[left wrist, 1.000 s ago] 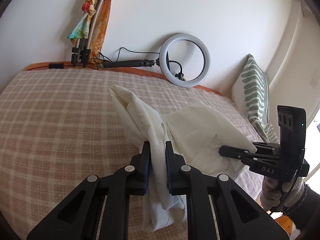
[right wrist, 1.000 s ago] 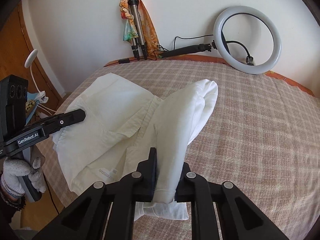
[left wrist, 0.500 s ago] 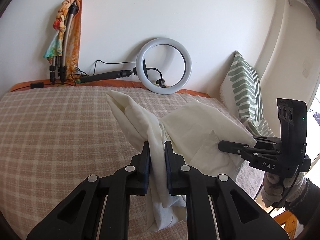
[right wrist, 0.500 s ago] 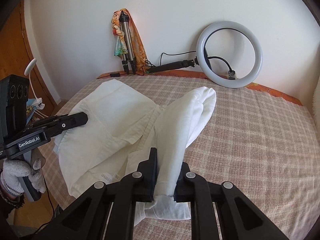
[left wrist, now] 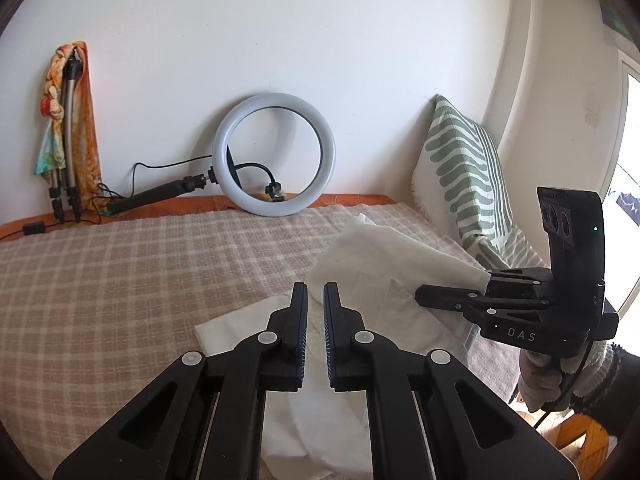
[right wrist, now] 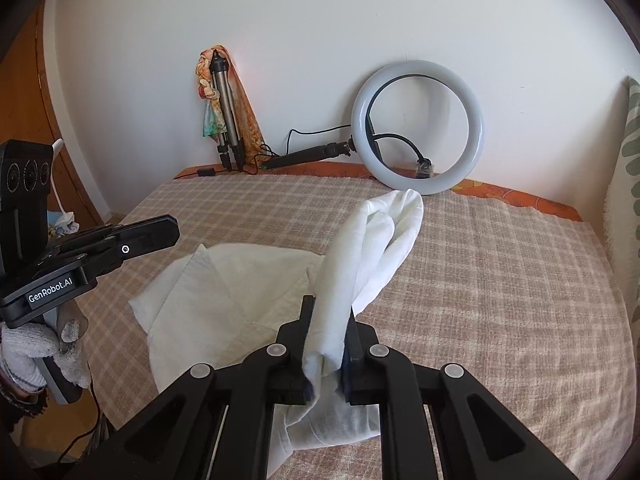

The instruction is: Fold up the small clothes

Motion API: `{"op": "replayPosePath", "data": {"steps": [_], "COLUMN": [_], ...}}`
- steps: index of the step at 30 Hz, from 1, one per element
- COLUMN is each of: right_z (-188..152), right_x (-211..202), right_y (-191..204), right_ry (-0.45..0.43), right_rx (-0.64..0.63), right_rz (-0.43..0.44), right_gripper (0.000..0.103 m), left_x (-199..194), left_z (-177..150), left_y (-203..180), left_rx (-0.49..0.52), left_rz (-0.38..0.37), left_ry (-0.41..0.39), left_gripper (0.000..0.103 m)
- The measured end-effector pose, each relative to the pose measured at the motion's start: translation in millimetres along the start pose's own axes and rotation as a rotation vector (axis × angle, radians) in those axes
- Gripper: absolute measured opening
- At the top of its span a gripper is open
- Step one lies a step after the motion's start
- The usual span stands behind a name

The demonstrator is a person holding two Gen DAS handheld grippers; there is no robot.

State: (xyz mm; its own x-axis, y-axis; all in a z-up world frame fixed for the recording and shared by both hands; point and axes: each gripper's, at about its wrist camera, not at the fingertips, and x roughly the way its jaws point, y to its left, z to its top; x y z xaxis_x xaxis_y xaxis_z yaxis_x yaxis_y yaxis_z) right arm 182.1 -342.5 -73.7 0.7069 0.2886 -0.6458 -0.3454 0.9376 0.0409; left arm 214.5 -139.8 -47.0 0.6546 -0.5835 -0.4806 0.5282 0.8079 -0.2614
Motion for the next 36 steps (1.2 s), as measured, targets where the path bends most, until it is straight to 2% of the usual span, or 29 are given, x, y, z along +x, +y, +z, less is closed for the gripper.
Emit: {"op": "replayPosePath", "data": {"steps": [3,6,8,9,11,13,15,20,21,24,25,26,27,30,36], "right_z": [-5.1,-15.8,-21.0,-23.4,-26.1,-29.4,-32.0,-39.9,-42.2,-49.3,-51.8,-52.9,-53.4,-50.5,-29.7], "right_x": [12.3,23.0,26.6,27.9,31.2,34.0,37.8,41.2,42.2,45.9,46.2,46.4,46.1,41.8,27.6], "right_y": [-14.2,-30.6,-42.5,-48.5,-56.9,-62.7,-67.1,-74.4,-75.8,-79.8,-80.7,-81.1,-81.0,-77.4,-61.1], "right_ry": [0.041,0.076,0.091,0.098,0.107,0.122,0.137,0.161,0.168,0.187,0.187,0.186,0.182,0.158,0.087], "right_rx": [0.001,0.032,0.071,0.092,0.112,0.128,0.145,0.172,0.178,0.190,0.192,0.192,0.190,0.171,0.063], "right_rz": [-0.024,-0.017,0.010,0.029,0.037,0.051,0.063,0.070,0.071,0.072,0.067,0.062,0.055,0.039,-0.008], "right_gripper": [0.008,0.008,0.008,0.008,0.008,0.008,0.008,0.010,0.011,0.013,0.013,0.012,0.011,0.009,0.008], "left_x": [10.5,11.4,13.9,16.2,21.5,30.7,37.7,62.4,66.2,68.4,69.5,70.4,71.6,69.9,71.7], "left_z": [-2.1,-12.8,-23.9,-30.8,-47.7,-63.7,-75.8,-93.2,-95.7,-97.5,-96.5,-95.3,-92.3,-77.0,-43.7], "left_y": [5.2,30.8,51.8,61.2,79.6,91.3,97.3,91.5,89.2,85.4,85.9,85.4,82.5,66.9,43.8], "left_rx": [-0.053,-0.172,-0.252,-0.292,-0.398,-0.511,-0.604,-0.706,-0.717,-0.722,-0.725,-0.724,-0.710,-0.598,-0.456], "left_rz": [-0.026,-0.026,0.001,0.003,-0.009,-0.039,-0.087,-0.158,-0.164,-0.190,-0.182,-0.179,-0.179,-0.142,-0.115], "left_ry": [0.032,0.046,0.092,0.121,0.177,0.239,0.246,0.298,0.305,0.253,0.246,0.241,0.242,0.224,0.188], "left_gripper": [0.006,0.008,0.016,0.028,0.031,0.040,0.042,0.043,0.043,0.042,0.028,0.018,0.013,0.010,0.010]}}
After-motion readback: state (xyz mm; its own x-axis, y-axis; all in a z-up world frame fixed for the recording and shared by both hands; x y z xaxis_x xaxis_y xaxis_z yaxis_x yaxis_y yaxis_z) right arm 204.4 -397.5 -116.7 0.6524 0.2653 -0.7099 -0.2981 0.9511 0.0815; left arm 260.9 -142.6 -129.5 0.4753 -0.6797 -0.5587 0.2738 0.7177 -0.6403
